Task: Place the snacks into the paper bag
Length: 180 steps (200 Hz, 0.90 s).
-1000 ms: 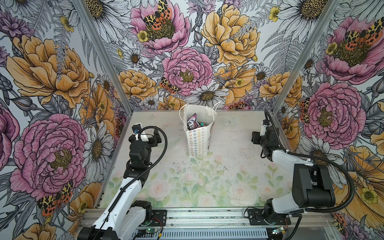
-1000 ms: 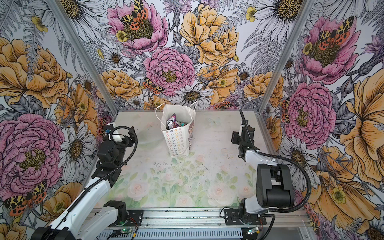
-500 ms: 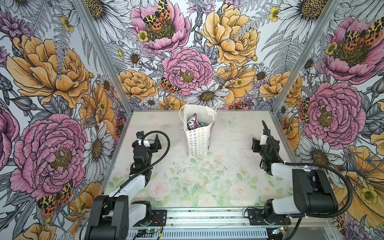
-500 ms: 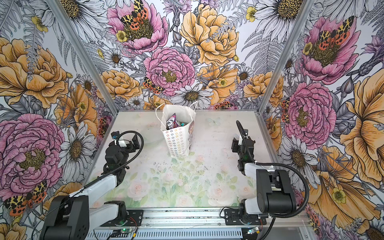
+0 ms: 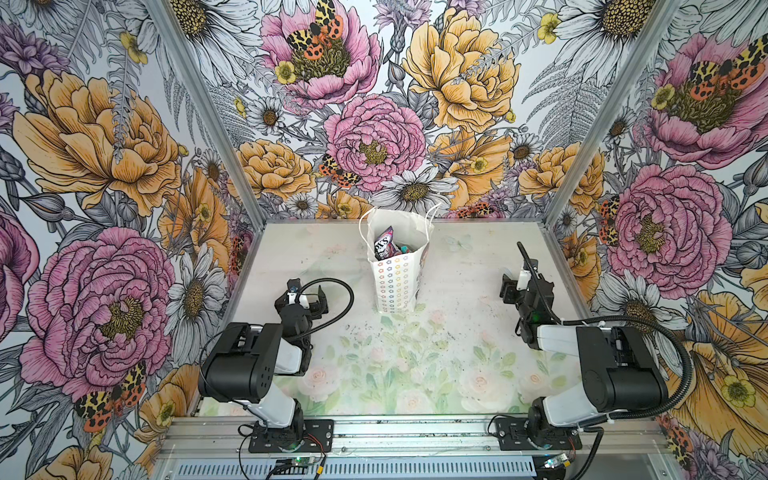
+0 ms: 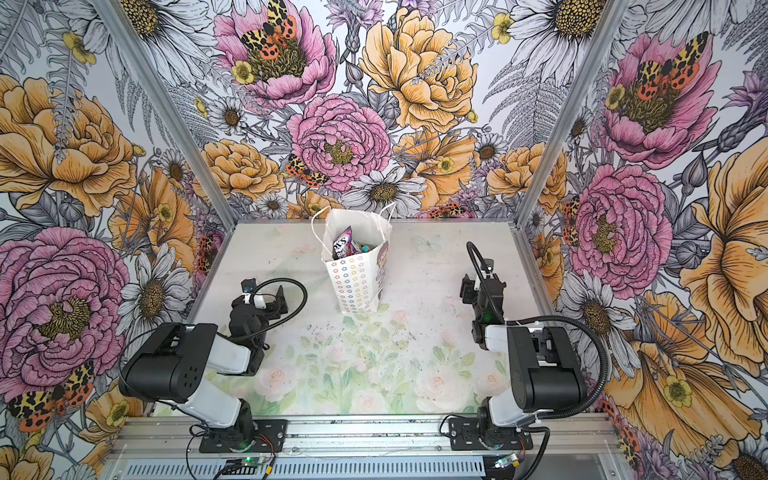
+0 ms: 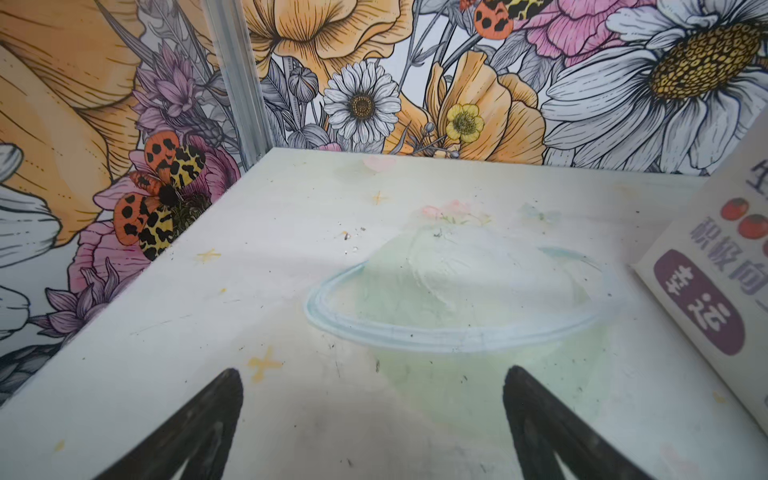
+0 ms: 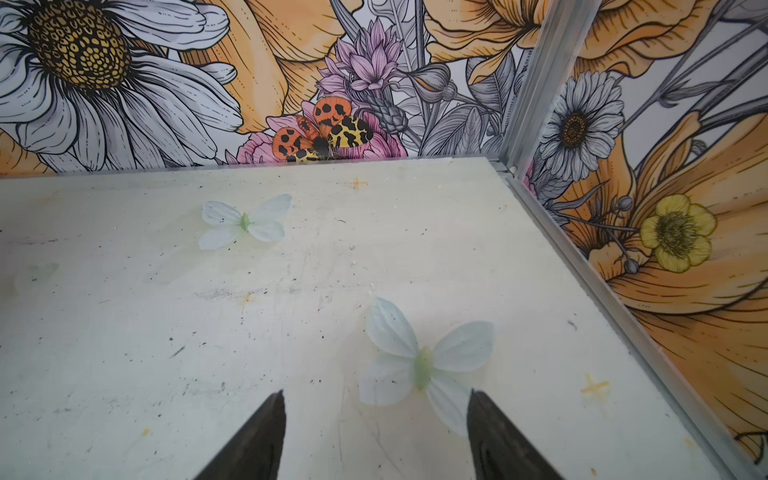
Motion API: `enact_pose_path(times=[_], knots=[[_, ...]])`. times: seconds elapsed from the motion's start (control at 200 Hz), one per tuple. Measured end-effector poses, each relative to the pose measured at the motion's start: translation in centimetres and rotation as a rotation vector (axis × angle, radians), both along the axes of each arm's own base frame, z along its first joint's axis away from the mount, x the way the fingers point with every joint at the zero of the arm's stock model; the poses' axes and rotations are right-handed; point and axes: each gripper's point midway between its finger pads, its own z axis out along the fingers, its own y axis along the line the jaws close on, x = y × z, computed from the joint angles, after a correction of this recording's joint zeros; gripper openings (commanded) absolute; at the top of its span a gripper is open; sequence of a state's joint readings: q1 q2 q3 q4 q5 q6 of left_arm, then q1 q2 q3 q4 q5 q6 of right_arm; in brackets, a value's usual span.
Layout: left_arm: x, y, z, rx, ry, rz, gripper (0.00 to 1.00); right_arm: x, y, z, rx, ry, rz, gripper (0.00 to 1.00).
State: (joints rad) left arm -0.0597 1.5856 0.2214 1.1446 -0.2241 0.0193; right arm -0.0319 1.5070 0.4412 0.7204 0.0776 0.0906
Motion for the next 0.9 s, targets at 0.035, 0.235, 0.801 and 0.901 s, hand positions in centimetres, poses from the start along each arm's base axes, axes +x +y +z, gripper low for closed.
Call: enact_pose_path(times=[0.035, 0.235, 0.801, 0.901], knots=[[0.3, 0.0, 0.5, 0.001, -0.012, 0.006, 0.99, 0.1, 0.1, 0.1, -0.003, -0.007, 0.005, 0.75], [3.0, 1.2, 3.1, -0.002, -0.047, 0.046, 0.99, -0.2, 0.2, -0.2, -0.007, -0.018, 0.015, 0.95], [2.8, 1.2, 1.9, -0.011, 0.005, 0.05, 0.99, -0.3, 0.3, 0.1, -0.011, -0.039, 0.017, 1.0], [2.8, 1.1, 1.9, -0.011, 0.005, 0.049, 0.99, -0.3, 0.3, 0.1, -0.011, -0.039, 0.017, 1.0]])
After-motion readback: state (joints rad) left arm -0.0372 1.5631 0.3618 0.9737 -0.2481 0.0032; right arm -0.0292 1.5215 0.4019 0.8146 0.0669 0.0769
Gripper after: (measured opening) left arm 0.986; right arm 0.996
